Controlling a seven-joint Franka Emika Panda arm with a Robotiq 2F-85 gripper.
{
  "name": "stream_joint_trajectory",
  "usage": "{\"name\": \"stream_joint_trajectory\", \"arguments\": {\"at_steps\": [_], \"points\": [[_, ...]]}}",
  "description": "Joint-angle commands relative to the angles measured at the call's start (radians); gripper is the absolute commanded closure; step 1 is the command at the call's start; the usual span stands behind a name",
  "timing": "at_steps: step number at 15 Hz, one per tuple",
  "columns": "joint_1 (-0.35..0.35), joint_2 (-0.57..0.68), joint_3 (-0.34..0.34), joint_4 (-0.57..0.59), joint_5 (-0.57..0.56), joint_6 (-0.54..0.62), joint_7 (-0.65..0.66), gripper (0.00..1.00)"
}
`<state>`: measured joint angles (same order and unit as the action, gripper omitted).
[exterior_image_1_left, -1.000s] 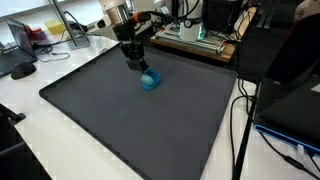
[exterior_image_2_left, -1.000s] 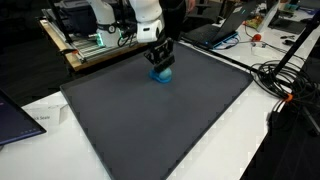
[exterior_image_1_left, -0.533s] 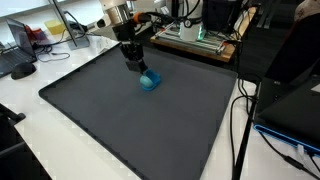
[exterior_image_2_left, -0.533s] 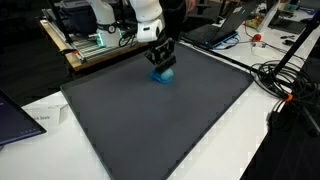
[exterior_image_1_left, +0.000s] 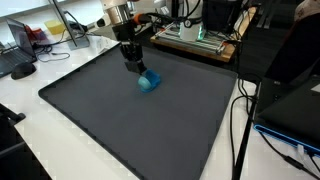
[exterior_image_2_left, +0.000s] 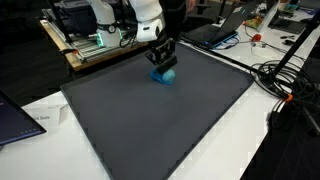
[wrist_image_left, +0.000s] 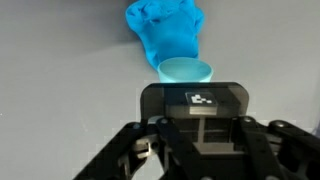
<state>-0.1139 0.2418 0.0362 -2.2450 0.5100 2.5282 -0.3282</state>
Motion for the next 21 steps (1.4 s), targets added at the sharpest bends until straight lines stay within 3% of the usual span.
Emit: {"name": "stream_joint_trajectory", "arguments": {"at_steps": [1,21], "points": [[-0.014,0.039,0.022,0.021,0.051,0.113,-0.044,0.79],[-0.053,0.035,0.080,0.009,0.160,0.263,-0.123,0.79]]}}
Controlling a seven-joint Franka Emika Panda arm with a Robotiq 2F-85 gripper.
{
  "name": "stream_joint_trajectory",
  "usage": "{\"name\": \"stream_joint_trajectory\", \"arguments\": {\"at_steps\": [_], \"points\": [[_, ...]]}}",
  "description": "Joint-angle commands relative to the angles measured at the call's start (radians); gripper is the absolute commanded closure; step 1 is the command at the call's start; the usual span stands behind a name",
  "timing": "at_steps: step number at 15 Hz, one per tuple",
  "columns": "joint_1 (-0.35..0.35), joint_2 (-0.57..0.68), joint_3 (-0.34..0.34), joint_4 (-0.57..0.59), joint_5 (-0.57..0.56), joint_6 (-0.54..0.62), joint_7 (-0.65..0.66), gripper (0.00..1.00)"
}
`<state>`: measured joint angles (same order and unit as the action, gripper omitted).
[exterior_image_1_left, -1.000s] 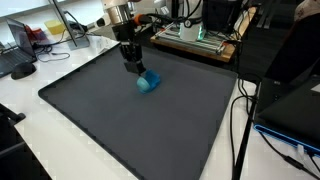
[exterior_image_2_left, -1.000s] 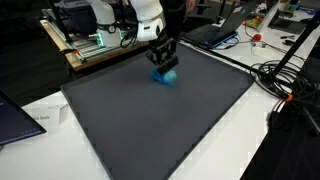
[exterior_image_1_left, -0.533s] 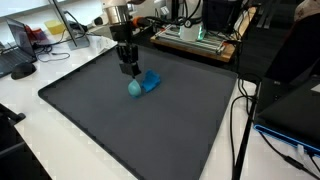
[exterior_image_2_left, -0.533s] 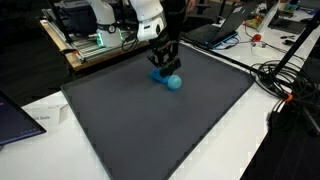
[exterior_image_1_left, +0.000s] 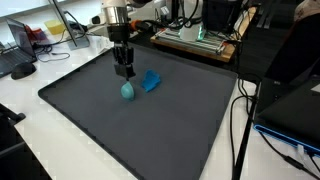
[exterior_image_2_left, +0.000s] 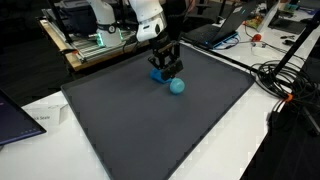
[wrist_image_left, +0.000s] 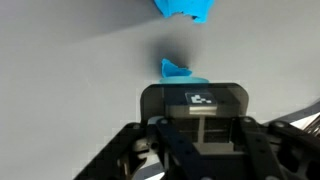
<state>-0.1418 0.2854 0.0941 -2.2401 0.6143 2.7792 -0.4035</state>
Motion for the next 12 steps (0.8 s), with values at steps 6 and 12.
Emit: {"name": "stream_joint_trajectory", "arguments": {"at_steps": [6,12], "points": [[-0.044,-0.061,0.023,-0.022,0.099,-0.021,-0.062,0.79],[-0.038,-0.127,-0.005,-0.050,0.048,-0.073,0.000,0.79]]}}
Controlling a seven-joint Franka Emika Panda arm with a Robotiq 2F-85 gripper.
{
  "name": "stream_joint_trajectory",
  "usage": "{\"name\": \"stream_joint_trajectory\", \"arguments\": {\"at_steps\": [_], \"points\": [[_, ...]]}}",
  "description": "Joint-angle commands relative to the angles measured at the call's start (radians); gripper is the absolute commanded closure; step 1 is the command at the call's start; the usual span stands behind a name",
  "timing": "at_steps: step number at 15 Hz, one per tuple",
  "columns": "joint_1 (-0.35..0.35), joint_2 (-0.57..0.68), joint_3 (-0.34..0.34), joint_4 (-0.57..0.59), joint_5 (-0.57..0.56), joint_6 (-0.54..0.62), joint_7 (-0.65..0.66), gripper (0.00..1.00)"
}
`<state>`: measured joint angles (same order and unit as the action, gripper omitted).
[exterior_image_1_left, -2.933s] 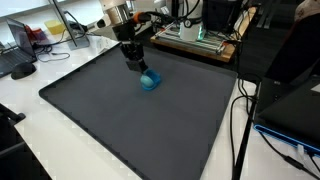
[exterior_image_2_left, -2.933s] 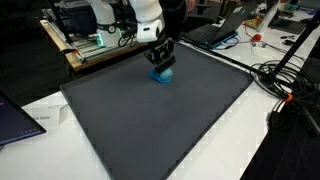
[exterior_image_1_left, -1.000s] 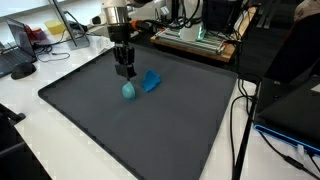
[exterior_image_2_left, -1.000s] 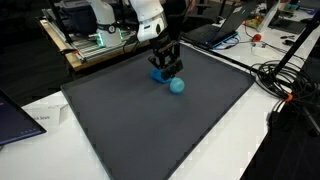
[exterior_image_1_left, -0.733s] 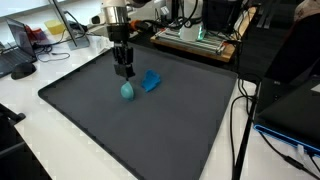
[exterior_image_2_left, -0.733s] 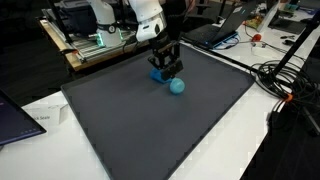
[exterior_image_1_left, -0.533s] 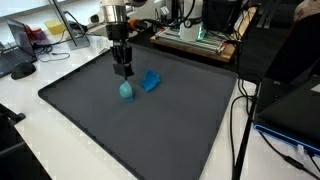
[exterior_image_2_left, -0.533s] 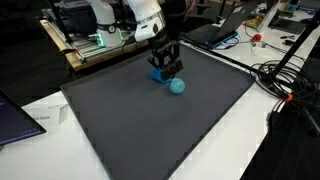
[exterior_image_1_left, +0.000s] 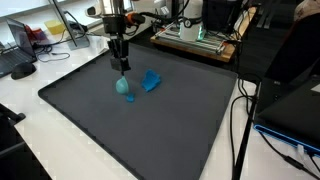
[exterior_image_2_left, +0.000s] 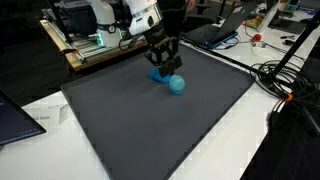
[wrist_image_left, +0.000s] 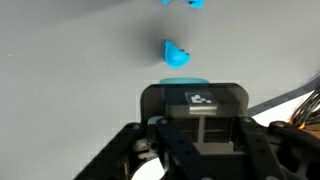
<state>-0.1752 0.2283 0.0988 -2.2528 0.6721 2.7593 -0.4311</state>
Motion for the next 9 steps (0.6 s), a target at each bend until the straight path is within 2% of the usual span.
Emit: {"name": "stream_joint_trajectory", "arguments": {"at_steps": [1,9], "points": [[-0.002,-0.081,-0.015,-0.038,-0.019,-0.074,0.043,0.79],[0.059,-0.168,-0.087,-0.038,-0.191,-0.235,0.258,0.79]]}}
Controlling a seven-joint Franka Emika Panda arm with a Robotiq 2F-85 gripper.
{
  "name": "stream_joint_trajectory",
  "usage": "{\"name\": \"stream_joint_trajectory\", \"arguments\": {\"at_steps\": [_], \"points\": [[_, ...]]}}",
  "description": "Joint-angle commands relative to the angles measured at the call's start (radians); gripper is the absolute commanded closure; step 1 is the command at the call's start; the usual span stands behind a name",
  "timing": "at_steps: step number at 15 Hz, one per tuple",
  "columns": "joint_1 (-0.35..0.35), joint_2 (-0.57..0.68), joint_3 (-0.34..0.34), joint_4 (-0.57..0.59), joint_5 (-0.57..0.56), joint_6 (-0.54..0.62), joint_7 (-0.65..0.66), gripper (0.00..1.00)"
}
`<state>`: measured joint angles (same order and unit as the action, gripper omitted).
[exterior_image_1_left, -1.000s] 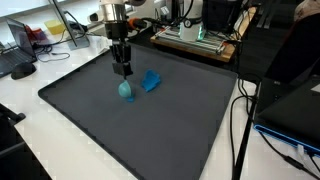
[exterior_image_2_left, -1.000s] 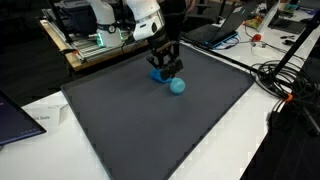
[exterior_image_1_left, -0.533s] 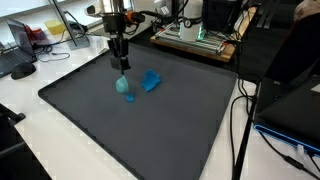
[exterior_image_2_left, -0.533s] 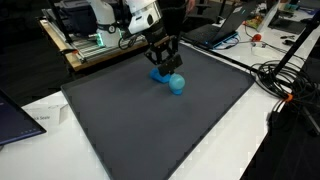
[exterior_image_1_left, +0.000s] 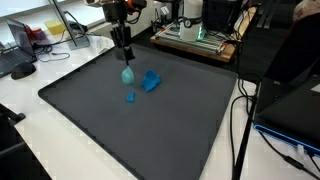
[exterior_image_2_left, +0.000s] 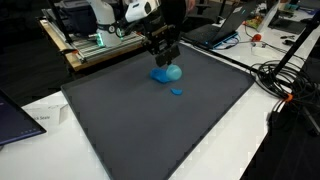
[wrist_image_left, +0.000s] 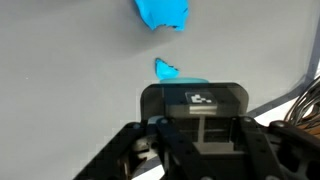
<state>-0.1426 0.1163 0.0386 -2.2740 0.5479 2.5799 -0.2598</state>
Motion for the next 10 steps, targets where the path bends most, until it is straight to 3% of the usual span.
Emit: {"name": "stream_joint_trajectory", "arguments": {"at_steps": [1,10], "points": [[0.032,-0.062,-0.031,-0.014,-0.087,-0.069,0.112,0.79],[0.072,-0.078,-0.045,0.069,-0.240,-0.217,0.310,0.79]]}}
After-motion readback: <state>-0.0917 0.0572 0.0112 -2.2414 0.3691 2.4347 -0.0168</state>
